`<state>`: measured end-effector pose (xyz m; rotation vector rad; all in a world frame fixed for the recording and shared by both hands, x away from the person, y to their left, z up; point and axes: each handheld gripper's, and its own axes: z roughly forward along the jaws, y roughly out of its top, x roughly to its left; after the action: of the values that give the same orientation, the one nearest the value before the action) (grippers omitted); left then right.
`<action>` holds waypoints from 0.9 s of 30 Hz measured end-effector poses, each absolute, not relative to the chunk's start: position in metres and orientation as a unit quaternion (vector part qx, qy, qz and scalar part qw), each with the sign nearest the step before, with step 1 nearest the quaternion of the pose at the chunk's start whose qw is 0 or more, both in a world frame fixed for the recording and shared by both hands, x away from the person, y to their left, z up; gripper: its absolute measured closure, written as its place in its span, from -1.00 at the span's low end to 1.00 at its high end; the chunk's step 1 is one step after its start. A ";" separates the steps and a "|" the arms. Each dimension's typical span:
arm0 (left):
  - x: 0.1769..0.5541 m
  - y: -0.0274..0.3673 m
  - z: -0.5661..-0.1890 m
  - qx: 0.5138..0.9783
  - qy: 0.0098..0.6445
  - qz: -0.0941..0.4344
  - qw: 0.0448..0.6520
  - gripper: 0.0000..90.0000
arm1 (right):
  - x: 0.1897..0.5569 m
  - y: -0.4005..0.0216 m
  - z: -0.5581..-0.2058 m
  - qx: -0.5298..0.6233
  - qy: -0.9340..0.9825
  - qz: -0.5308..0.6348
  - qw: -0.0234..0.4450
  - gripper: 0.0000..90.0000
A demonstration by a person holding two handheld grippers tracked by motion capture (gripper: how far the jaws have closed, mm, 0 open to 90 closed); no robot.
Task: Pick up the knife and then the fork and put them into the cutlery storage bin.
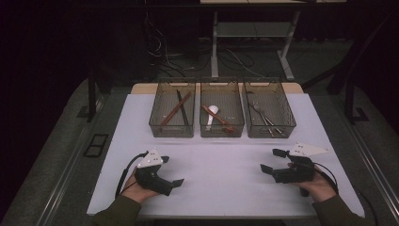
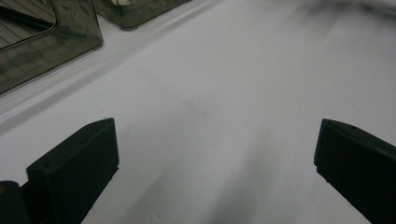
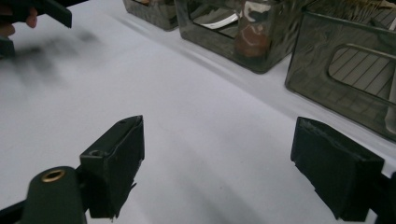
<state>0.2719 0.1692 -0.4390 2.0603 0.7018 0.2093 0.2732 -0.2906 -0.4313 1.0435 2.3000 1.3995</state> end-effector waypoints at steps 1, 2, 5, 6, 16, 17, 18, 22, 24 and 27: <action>0.272 0.169 -0.439 0.838 0.284 0.085 0.458 -1.00 | 0.272 -0.291 -0.433 0.357 0.791 0.480 0.127 -0.62; 0.272 0.169 -0.439 0.839 0.283 0.084 0.457 -1.00 | 0.270 -0.291 -0.434 0.356 0.792 0.479 0.127 -0.62; 0.272 0.169 -0.439 0.837 0.285 0.084 0.459 -1.00 | 0.266 -0.291 -0.439 0.351 0.795 0.478 0.123 -0.69; 0.272 0.169 -0.439 0.838 0.284 0.084 0.459 -1.00 | 0.265 -0.291 -0.440 0.349 0.797 0.479 0.119 -0.69; 0.272 0.169 -0.439 0.838 0.284 0.083 0.459 -1.00 | 0.259 -0.290 -0.446 0.344 0.802 0.476 0.114 -0.69; 0.272 0.169 -0.439 0.838 0.284 0.083 0.459 -1.00 | 0.259 -0.290 -0.446 0.343 0.802 0.475 0.113 -0.69; 0.272 0.170 -0.439 0.838 0.284 0.083 0.459 -1.00 | 0.259 -0.290 -0.447 0.343 0.803 0.475 0.113 -0.69; 0.272 0.170 -0.439 0.838 0.284 0.083 0.459 -1.00 | 0.258 -0.289 -0.447 0.338 0.806 0.473 0.114 -0.69; 0.272 0.170 -0.439 0.838 0.285 0.083 0.459 -1.00 | 0.258 -0.288 -0.447 0.337 0.806 0.474 0.114 -0.69; 0.272 0.170 -0.439 0.838 0.284 0.084 0.459 -1.00 | 0.258 -0.288 -0.446 0.336 0.805 0.475 0.113 -0.69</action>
<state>0.2715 0.1699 -0.4390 2.0626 0.7006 0.2070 0.2578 -0.2882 -0.4463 0.9850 2.3631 1.3939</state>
